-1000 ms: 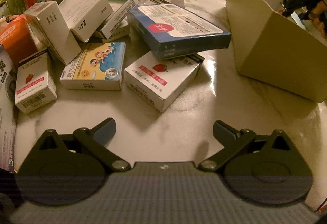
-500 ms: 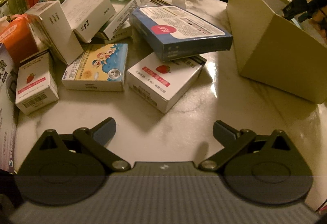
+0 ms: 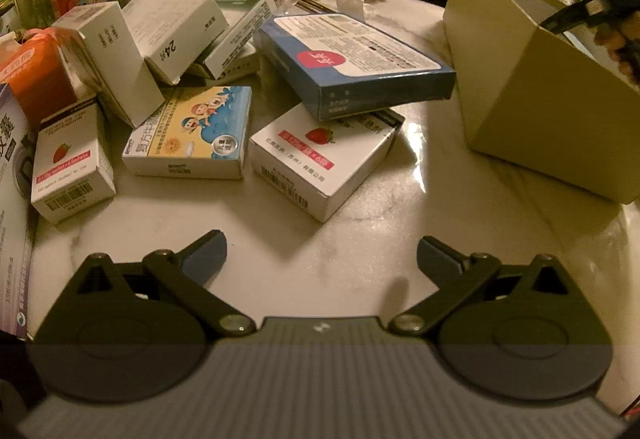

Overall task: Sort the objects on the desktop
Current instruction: 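Lower the light-blue box into the deep beige box with the right gripper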

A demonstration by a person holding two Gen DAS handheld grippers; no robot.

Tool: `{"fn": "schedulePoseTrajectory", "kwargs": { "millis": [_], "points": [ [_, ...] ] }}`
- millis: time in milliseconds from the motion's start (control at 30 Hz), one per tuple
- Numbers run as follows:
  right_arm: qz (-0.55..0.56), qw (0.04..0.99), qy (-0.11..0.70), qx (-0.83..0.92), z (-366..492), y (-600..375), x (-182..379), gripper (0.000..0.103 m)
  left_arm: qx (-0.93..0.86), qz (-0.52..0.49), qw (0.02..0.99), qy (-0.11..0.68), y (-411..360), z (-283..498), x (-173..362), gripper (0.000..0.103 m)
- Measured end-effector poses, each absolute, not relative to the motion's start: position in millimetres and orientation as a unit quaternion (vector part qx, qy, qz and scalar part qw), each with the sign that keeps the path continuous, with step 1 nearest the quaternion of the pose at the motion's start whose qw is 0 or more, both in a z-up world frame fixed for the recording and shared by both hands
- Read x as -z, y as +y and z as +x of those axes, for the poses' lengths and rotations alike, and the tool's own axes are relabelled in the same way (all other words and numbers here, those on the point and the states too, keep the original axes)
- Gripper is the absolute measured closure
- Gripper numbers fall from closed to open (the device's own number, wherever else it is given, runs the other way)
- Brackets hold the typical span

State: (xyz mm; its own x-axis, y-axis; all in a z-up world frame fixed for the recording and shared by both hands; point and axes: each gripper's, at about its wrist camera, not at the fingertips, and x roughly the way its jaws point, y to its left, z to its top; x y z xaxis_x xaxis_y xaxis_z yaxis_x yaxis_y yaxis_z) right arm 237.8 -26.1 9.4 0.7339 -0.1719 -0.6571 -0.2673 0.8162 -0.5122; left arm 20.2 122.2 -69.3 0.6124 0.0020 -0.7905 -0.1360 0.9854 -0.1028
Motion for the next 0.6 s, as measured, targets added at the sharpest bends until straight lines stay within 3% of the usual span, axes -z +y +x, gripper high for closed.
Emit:
{"fn": "schedulePoseTrajectory", "kwargs": {
  "millis": [233, 400, 600],
  "points": [
    [-0.401, 0.837, 0.373, -0.013, 240.6, -0.4, 22.5, 0.066, -0.043, -0.072, 0.893, 0.443, 121.2, 21.2, 69.3, 0.000],
    [-0.395, 0.811, 0.431, 0.012, 258.6, -6.4, 40.1, 0.066, -0.044, -0.086, 0.890, 0.445, 126.2, 19.0, 67.8, 0.000],
    [-0.419, 0.792, 0.441, 0.050, 266.2, -9.7, 51.3, 0.066, -0.050, -0.081, 0.891, 0.444, 125.7, 18.3, 68.3, 0.000]
  ]
}}
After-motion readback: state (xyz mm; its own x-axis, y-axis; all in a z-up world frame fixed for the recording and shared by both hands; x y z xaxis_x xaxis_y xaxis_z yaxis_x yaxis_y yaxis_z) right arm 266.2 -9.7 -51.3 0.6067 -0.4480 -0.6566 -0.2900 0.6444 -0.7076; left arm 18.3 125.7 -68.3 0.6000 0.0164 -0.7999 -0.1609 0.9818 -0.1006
